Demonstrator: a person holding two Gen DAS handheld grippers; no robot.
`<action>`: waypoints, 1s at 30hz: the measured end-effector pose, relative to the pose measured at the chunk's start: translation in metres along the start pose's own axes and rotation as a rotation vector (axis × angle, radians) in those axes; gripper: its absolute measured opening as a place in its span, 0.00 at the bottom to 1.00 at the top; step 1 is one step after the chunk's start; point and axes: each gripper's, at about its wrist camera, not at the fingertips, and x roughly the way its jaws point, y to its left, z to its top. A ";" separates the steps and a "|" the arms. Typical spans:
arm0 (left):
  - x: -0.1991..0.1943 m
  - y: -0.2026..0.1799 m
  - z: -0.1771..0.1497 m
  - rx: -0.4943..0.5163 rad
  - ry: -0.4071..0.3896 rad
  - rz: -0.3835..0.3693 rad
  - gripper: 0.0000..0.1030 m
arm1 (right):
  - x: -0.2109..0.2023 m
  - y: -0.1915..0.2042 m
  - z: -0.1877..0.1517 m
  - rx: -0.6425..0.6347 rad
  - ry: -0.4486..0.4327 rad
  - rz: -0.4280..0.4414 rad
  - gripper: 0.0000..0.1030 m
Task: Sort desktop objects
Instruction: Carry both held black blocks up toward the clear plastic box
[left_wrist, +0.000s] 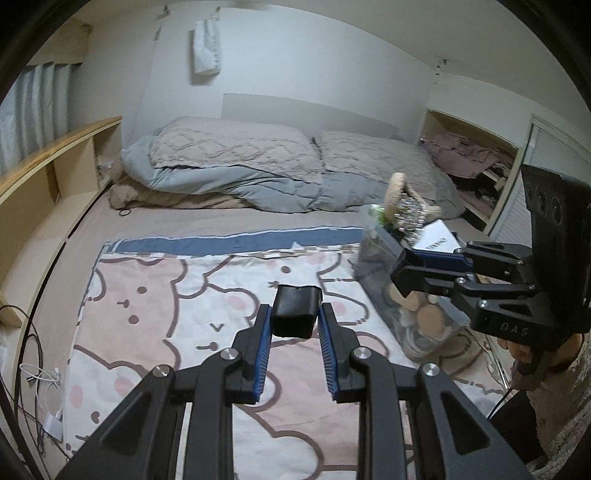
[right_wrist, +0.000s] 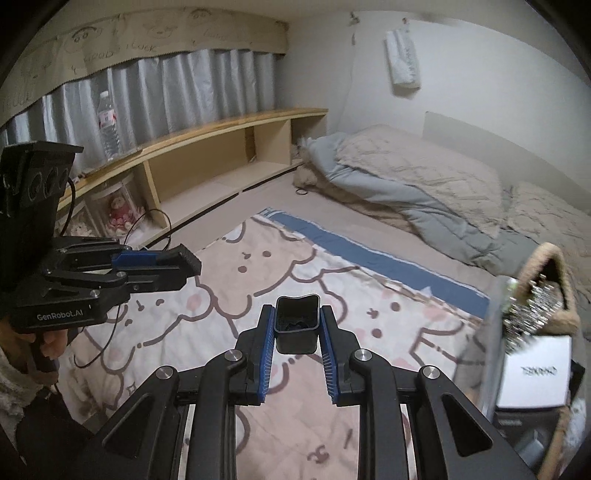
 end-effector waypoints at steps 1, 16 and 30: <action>0.000 -0.006 0.001 0.007 0.000 -0.005 0.24 | -0.008 -0.003 -0.003 0.006 -0.009 -0.006 0.23; 0.024 -0.101 0.021 0.097 -0.015 -0.132 0.24 | -0.076 -0.076 -0.047 0.159 -0.070 -0.099 0.23; 0.076 -0.180 0.027 0.171 0.012 -0.273 0.24 | -0.138 -0.160 -0.096 0.334 -0.092 -0.221 0.23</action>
